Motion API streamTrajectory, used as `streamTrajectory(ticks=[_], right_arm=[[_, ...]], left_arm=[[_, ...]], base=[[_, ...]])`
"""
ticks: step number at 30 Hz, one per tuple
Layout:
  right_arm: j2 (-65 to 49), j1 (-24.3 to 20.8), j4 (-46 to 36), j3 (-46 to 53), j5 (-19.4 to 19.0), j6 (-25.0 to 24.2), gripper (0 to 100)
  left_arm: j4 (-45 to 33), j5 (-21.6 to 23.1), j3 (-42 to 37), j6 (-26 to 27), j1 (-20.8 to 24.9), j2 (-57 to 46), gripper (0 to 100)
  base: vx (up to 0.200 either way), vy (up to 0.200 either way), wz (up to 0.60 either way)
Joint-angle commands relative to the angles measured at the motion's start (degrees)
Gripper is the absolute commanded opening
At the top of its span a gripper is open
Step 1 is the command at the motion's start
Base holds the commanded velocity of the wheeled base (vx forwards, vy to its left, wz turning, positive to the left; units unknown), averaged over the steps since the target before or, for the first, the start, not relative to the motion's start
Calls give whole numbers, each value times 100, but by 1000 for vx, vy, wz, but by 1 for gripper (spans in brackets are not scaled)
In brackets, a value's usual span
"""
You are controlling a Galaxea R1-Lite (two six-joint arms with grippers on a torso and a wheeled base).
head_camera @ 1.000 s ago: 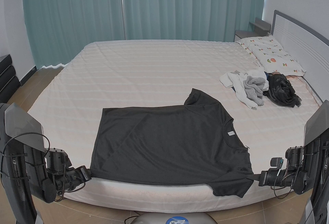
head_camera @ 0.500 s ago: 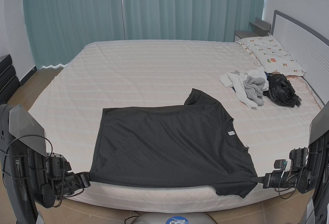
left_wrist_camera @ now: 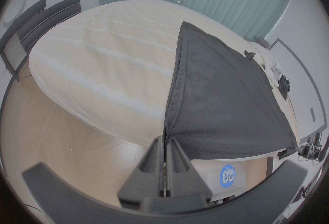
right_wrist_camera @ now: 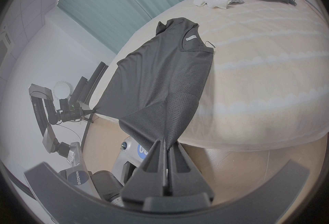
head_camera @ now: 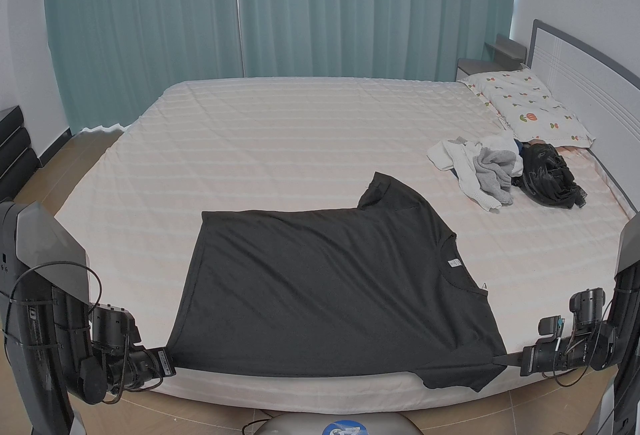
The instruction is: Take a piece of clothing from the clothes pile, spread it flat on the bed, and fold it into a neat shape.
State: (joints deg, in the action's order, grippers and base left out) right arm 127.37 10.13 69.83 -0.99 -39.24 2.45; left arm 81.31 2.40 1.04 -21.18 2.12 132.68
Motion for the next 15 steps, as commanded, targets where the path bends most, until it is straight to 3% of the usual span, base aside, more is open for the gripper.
streamTrajectory(ticks=[1,7,15], right_arm=[[-230,147,-312,99,-145,124,0],[-450,147,-848,99,-163,353,0],[-502,156,-962,99,-163,379,0]], left_arm=[[-458,-231,-104,175,104,-340,0],[-1003,-328,-104,210,227,-542,0],[-2436,-328,-104,544,412,-1579,0]], base=[[0,0,0],[0,0,0],[0,0,0]])
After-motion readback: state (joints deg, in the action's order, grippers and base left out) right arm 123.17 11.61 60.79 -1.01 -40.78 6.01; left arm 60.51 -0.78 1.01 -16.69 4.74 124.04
